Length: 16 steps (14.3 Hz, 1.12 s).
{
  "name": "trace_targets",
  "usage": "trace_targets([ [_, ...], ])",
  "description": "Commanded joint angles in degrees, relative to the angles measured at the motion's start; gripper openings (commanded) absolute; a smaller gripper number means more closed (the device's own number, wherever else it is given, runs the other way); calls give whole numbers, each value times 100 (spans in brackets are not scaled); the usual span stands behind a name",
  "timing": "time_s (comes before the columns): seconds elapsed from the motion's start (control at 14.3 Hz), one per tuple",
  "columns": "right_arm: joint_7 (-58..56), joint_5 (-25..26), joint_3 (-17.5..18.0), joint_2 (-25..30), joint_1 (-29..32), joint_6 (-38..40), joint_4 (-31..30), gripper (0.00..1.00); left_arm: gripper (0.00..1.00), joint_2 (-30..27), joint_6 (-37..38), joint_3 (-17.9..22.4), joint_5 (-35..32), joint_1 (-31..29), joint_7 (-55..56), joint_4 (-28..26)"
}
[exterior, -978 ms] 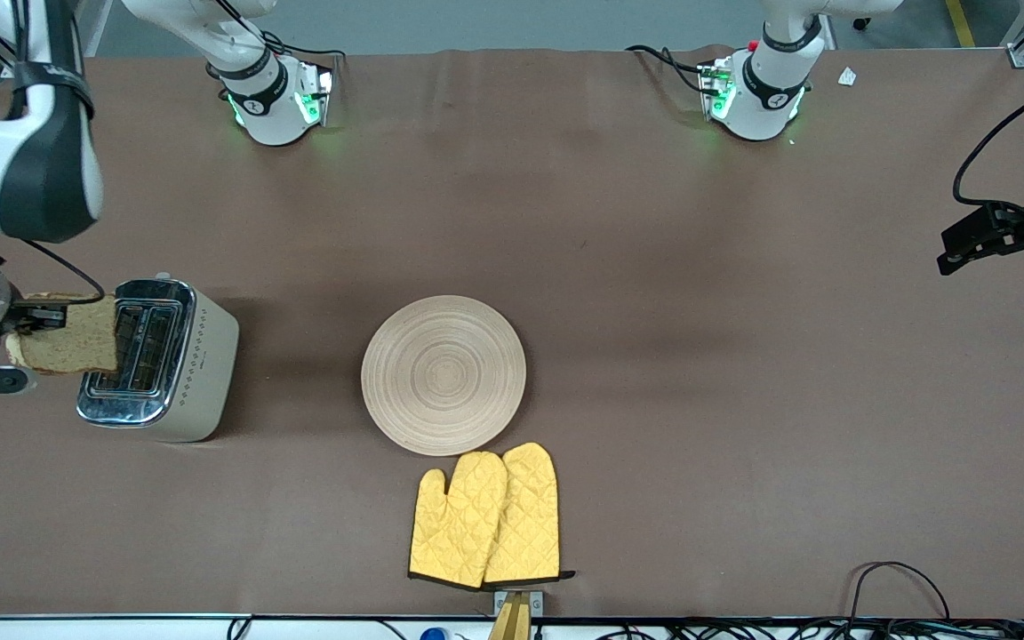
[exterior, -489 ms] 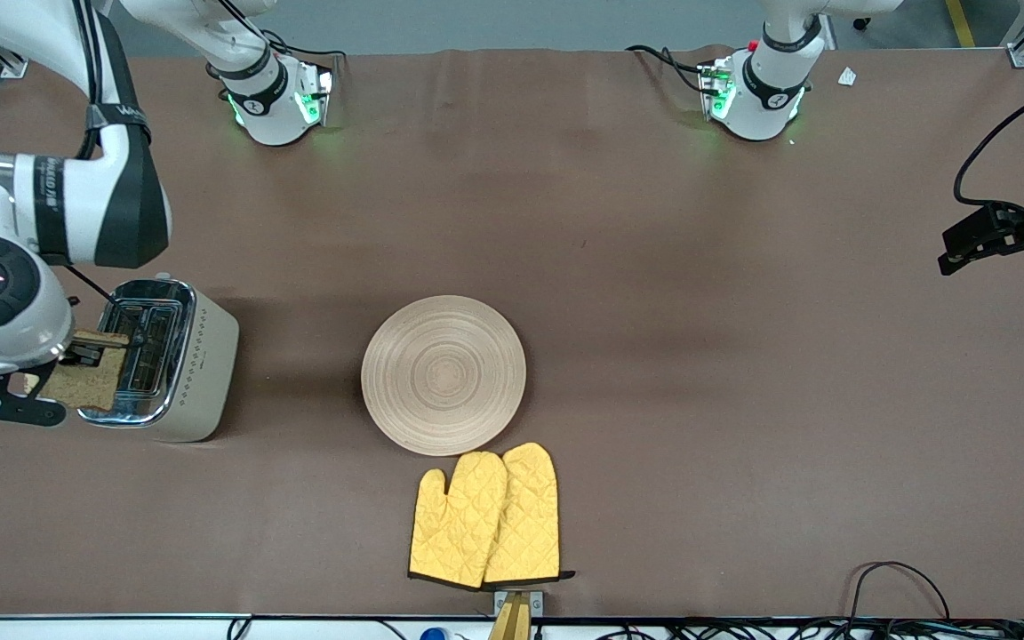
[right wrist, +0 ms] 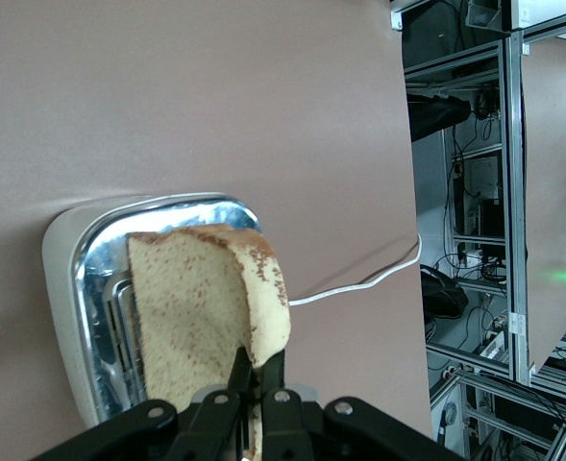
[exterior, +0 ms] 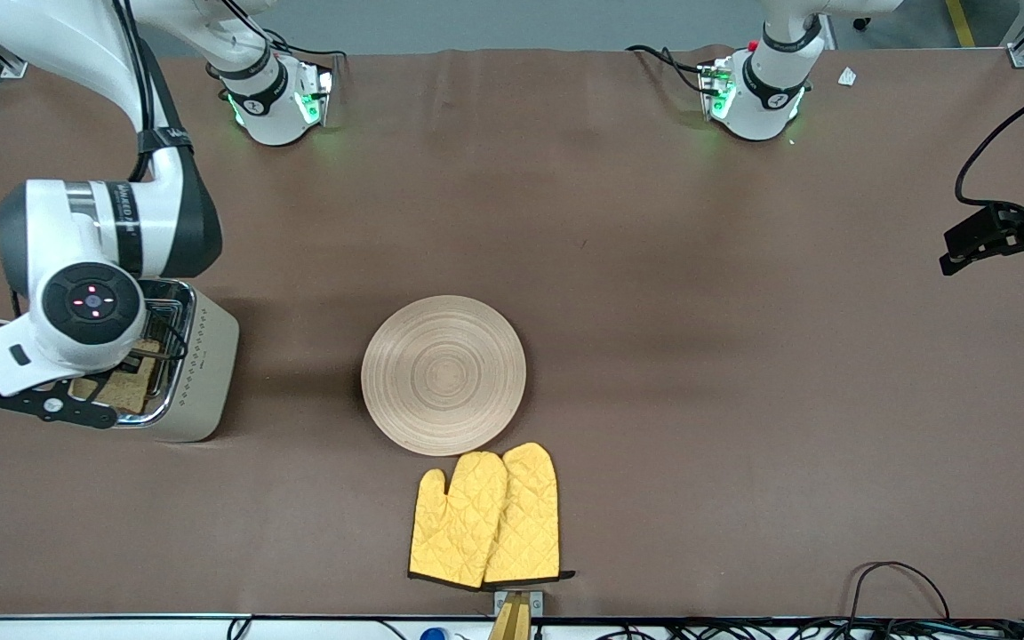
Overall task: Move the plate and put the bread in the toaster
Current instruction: 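Lower the bread upright into a toaster slot with the right gripper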
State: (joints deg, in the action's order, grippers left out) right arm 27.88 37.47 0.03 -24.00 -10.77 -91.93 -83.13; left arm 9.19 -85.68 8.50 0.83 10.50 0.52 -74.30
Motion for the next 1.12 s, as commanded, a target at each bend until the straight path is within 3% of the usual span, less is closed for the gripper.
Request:
trace_targets([
  [0.0,332,243,-3,457,-144,-80,-668,0,100,-75,17,20,92,-4,18,-49],
  [1.05,604,621,6,1126,-294,-379,-1671,0,100,-75,8,20,84,5,62,-49],
])
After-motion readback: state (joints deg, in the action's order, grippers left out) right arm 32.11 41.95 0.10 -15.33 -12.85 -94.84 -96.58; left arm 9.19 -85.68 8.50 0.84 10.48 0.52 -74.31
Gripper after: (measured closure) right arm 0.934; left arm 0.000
